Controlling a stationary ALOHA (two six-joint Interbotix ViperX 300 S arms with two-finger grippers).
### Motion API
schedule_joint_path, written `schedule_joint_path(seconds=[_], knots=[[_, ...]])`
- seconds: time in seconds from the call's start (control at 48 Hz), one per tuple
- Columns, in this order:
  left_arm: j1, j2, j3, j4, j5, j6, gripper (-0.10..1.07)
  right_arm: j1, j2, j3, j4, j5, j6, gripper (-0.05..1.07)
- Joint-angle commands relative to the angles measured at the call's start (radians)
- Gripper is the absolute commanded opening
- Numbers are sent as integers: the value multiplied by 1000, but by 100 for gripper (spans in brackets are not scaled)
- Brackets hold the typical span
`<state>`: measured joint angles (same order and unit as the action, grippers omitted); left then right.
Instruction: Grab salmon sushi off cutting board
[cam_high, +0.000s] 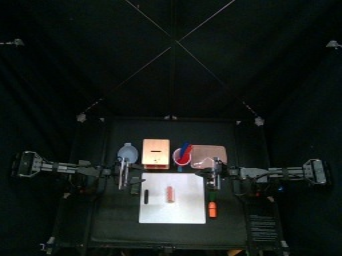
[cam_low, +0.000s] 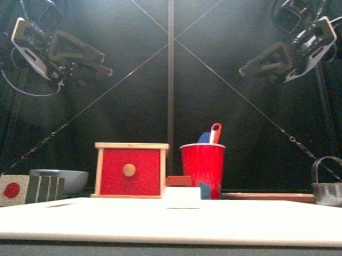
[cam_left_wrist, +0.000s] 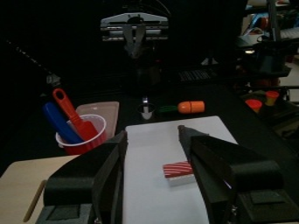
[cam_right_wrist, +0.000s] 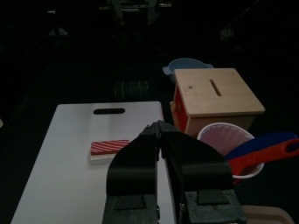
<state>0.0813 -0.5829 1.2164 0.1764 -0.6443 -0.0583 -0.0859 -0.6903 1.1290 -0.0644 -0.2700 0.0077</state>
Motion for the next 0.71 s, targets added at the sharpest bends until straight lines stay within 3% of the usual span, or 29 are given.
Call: schedule_joint_path(seconds=[0.0,0.083,0.188,0.271,0.396,0.521,0.688], knots=[[-2,0,-32,-23,-12,-2,86,3,-2,-21,3,-2,0,2],[-8,14,-54,-115,-8,-5,86,3,-2,-23,2,2,0,2],[-71,69,-130,-403,54,0,85,2,2,-21,-2,2,0,2],[-86,146,-213,-588,206,15,85,2,6,-18,-2,2,0,2],[-87,285,-351,-684,460,71,85,0,17,-17,-2,3,-2,2],[-81,391,-494,-759,684,69,85,-6,26,-17,-2,8,-2,2],[-55,480,-552,-996,821,46,85,-6,28,-14,-2,35,-2,2]])
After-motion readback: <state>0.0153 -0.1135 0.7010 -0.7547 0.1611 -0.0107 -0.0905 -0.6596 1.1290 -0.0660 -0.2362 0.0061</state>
